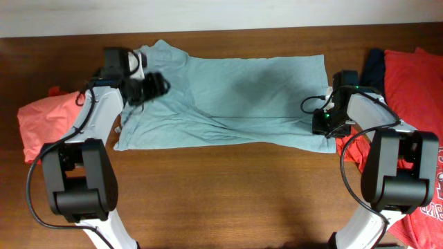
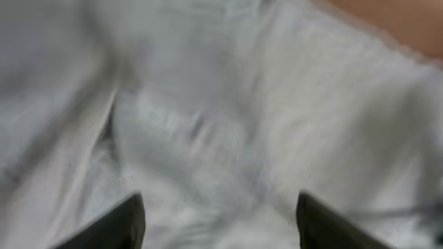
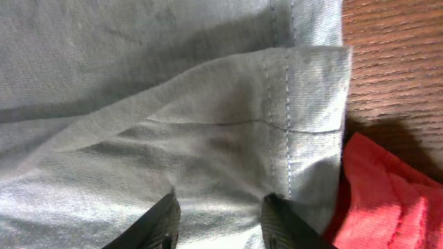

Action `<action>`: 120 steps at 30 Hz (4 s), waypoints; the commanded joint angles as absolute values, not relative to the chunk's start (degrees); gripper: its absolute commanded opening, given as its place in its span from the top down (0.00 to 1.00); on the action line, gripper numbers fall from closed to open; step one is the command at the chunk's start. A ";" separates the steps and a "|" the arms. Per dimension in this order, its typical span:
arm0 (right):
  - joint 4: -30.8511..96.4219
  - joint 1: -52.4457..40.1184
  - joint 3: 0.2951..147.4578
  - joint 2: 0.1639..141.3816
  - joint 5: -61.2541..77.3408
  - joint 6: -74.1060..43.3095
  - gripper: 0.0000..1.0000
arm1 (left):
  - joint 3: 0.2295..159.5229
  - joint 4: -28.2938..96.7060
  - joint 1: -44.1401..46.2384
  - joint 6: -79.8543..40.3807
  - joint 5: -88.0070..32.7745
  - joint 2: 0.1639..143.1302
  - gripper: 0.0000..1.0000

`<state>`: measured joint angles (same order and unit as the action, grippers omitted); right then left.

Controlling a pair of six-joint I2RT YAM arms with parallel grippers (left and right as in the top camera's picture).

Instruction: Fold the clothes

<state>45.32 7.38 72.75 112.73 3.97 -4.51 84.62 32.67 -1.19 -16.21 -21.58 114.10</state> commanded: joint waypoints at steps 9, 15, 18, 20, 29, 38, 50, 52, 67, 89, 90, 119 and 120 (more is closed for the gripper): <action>46.50 7.46 75.13 116.14 6.28 -4.71 0.57 | 82.26 43.27 -1.28 -9.26 -0.58 112.92 0.43; 43.94 7.49 76.12 116.14 6.24 -4.71 0.57 | 79.99 42.19 -1.26 -9.28 -0.60 113.03 0.43; 43.72 7.49 76.60 116.09 6.26 -4.71 0.58 | 79.13 42.06 -1.26 -9.28 -0.60 113.14 0.43; 45.45 7.49 78.19 115.96 6.00 -4.38 0.58 | 78.52 42.00 -1.26 -9.28 -0.58 113.14 0.43; 58.19 7.53 92.07 114.67 0.80 -4.29 0.57 | 75.70 39.57 -1.26 -9.28 -0.60 113.14 0.43; 52.82 7.57 92.38 117.60 0.16 -3.79 0.57 | 75.66 39.44 -1.26 -9.28 -0.60 113.14 0.43; 50.11 7.64 92.38 120.95 -2.79 -3.84 0.57 | 75.66 39.44 -1.26 -9.28 -0.60 113.14 0.43; 50.24 7.64 92.36 121.49 -3.29 -3.81 0.57 | 75.66 39.44 -1.28 -9.28 -0.60 113.14 0.43; 51.18 7.57 92.31 123.11 -3.27 -3.84 0.96 | 75.66 39.44 -1.28 -9.28 -0.60 113.14 0.42; 47.94 11.66 98.78 122.52 -1.78 -12.03 0.55 | 75.66 39.44 -1.26 -9.28 -0.60 113.14 0.42; 48.21 11.66 98.78 122.52 -1.76 -11.25 0.54 | 75.66 39.44 -1.28 -9.28 -0.60 113.14 0.42; 55.37 11.11 92.03 127.76 9.26 1.52 0.54 | 72.88 38.00 -1.28 -9.26 0.93 113.89 0.42; 56.25 11.11 92.03 127.98 9.17 1.52 0.53 | 72.34 38.00 -1.28 -9.26 0.91 113.89 0.42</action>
<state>54.46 11.55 92.77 125.54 8.12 1.30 74.24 37.91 -1.19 -10.04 0.43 114.10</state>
